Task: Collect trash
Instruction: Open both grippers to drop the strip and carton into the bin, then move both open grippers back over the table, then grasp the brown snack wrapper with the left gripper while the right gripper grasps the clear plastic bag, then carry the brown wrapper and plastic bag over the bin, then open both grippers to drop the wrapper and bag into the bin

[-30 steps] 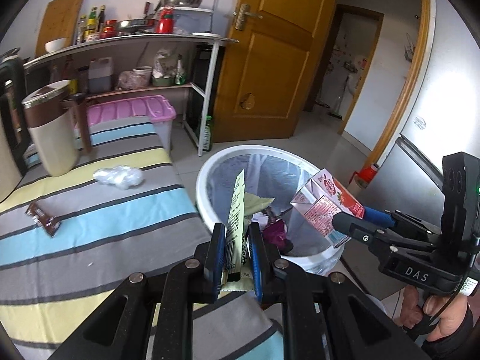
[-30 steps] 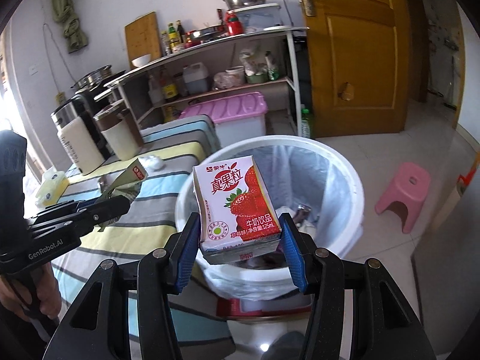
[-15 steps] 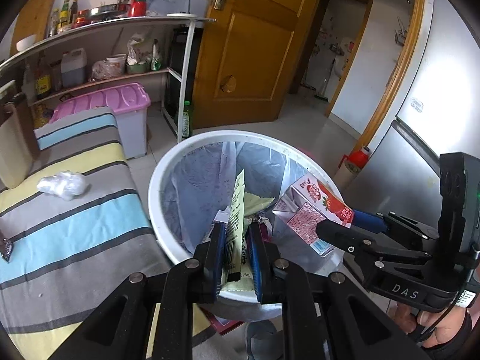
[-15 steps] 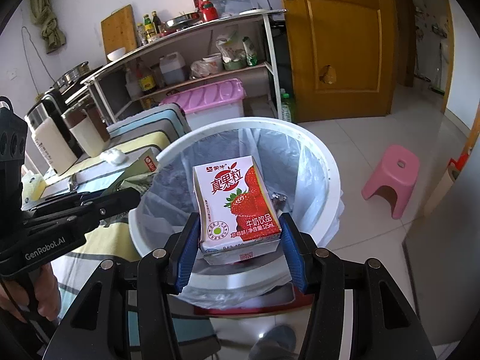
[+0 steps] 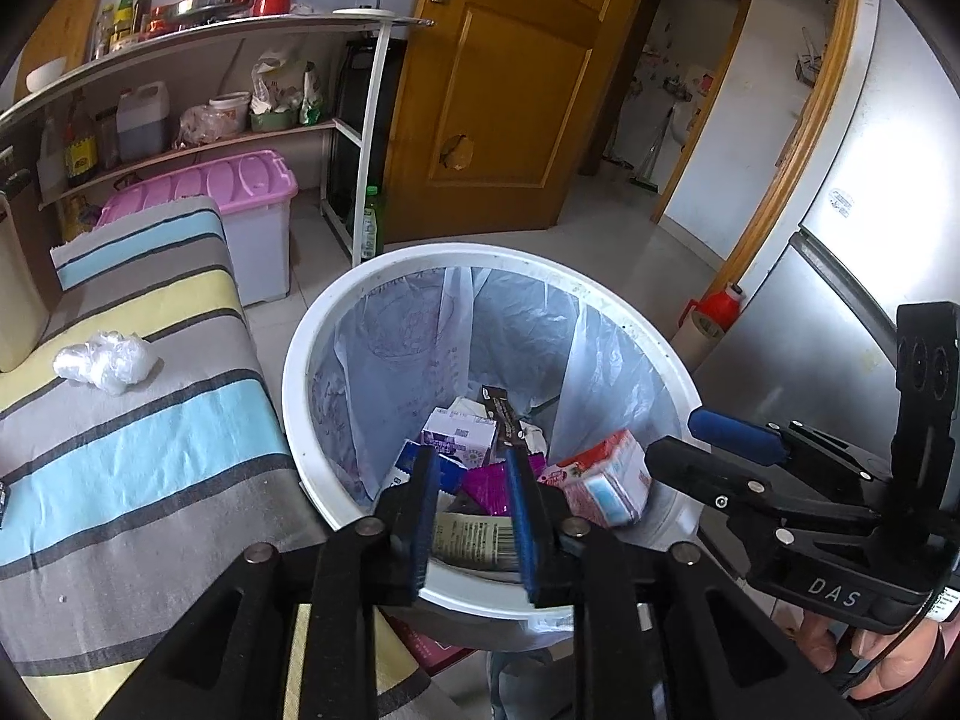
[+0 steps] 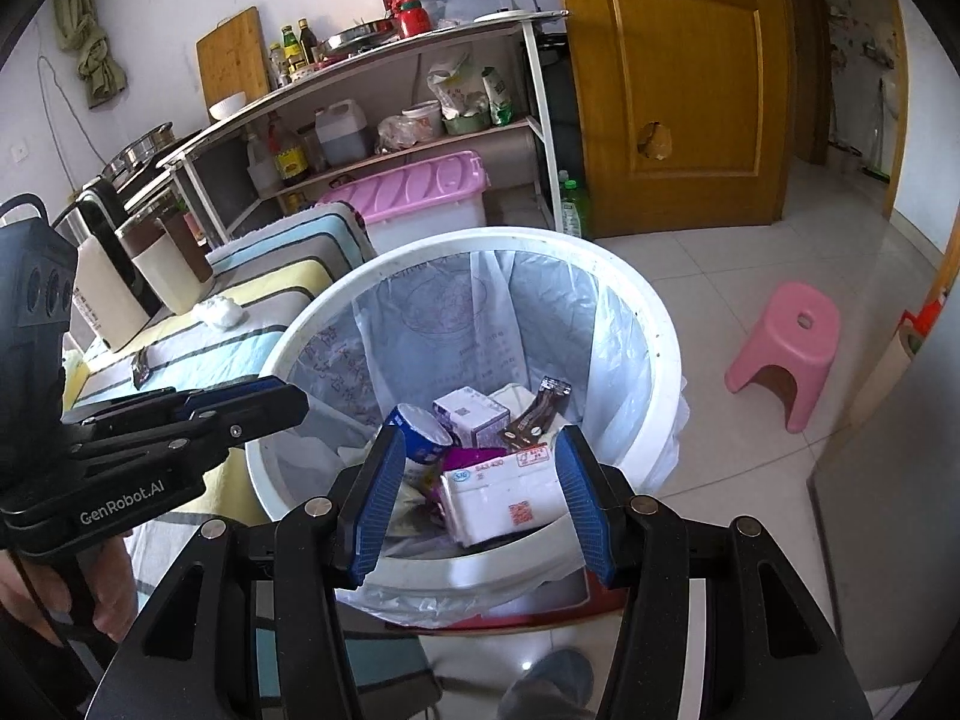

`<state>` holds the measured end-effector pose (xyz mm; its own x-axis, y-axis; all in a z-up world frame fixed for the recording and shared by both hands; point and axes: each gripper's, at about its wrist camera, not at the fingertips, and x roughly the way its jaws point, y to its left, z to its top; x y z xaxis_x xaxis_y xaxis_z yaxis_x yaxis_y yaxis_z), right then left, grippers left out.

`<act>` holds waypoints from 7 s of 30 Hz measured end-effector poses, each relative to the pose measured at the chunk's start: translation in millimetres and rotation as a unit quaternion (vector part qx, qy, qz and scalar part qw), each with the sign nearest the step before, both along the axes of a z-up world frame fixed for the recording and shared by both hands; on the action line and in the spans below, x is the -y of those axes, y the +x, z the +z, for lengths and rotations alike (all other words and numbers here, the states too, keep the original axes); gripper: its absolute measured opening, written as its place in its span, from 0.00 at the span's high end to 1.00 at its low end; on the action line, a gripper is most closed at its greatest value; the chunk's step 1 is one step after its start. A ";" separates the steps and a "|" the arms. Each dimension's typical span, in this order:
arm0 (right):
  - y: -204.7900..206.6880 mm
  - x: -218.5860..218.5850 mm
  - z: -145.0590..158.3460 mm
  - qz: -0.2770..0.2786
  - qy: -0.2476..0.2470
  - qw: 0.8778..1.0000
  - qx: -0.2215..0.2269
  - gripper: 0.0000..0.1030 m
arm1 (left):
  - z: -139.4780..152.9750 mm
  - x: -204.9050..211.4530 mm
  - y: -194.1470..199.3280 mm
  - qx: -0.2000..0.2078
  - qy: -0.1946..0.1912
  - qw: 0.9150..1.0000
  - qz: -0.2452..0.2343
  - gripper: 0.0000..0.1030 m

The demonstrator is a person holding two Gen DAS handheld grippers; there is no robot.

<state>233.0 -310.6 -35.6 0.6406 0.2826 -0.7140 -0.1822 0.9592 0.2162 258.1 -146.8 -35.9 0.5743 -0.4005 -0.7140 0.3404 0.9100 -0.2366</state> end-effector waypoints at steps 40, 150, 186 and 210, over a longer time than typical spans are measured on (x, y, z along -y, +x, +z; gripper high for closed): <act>-63.9 -104.0 52.7 0.124 0.007 0.991 0.053 0.48 | 40.8 -130.8 -116.4 0.053 -0.015 0.990 0.130 0.77; -29.0 -102.2 45.3 0.116 0.016 0.992 0.042 0.70 | 43.3 -110.2 -108.9 0.054 -0.001 0.990 0.130 0.86; -1.2 -12.5 17.6 0.011 0.006 1.000 0.011 0.70 | 20.4 -16.5 -31.9 0.035 0.002 0.999 0.015 0.86; 15.6 2.6 -1.4 -0.008 -0.003 1.000 -0.011 0.59 | 1.6 3.6 -7.6 0.006 -0.003 1.000 -0.014 0.82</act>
<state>248.5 -313.1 -37.1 0.6293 0.2673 -0.7297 -0.1618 0.9635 0.2134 250.5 -150.3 -34.3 0.5711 -0.4218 -0.7043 0.3694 0.8982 -0.2384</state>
